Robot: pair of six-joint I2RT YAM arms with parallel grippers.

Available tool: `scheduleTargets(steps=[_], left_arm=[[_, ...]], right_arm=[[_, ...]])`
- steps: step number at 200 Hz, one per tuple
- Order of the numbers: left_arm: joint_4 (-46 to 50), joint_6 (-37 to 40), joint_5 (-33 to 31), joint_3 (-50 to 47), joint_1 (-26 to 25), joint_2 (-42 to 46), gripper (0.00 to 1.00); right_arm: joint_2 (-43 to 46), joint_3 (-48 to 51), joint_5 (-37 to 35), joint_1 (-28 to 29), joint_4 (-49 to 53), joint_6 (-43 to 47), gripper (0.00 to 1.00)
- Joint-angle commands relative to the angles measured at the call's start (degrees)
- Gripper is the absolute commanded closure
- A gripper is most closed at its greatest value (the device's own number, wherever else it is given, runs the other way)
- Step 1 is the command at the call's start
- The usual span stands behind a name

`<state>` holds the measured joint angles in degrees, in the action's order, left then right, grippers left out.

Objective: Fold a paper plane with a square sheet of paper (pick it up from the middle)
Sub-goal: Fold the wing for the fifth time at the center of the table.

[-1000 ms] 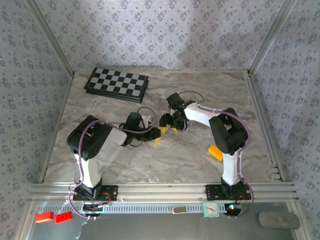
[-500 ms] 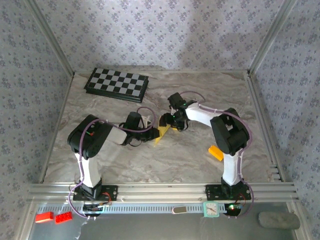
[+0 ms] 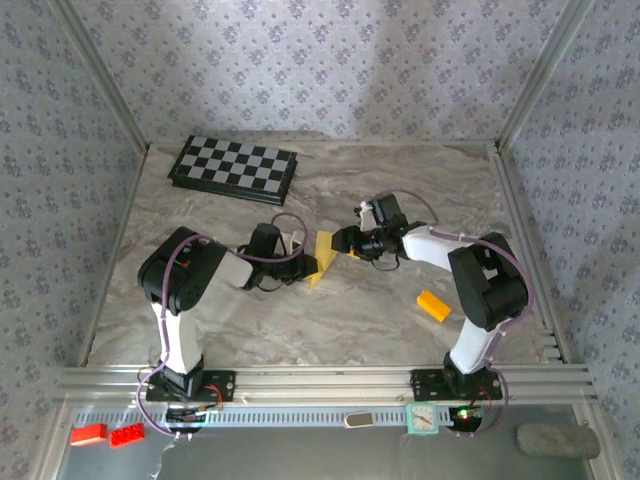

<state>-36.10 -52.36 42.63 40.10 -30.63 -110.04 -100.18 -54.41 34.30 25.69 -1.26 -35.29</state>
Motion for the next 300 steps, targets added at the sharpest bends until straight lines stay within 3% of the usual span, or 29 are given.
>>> scheduleTargets(steps=[1, 64, 300], left_arm=[[6.82, 0.23, -4.88, -1.41, 1.11, -3.33, 0.98], [6.73, 0.06, -5.18, -1.52, 1.17, -3.34, 0.97], [9.02, -0.46, -5.36, -1.1, 1.41, -2.72, 0.87]], right_arm=[[-2.42, 0.05, 5.96, 0.67, -8.18, -1.92, 0.51], [-8.21, -3.1, 8.0, 1.71, -10.58, -2.6, 0.61], [-15.13, -8.57, 5.43, 2.87, -3.39, -1.19, 0.62]])
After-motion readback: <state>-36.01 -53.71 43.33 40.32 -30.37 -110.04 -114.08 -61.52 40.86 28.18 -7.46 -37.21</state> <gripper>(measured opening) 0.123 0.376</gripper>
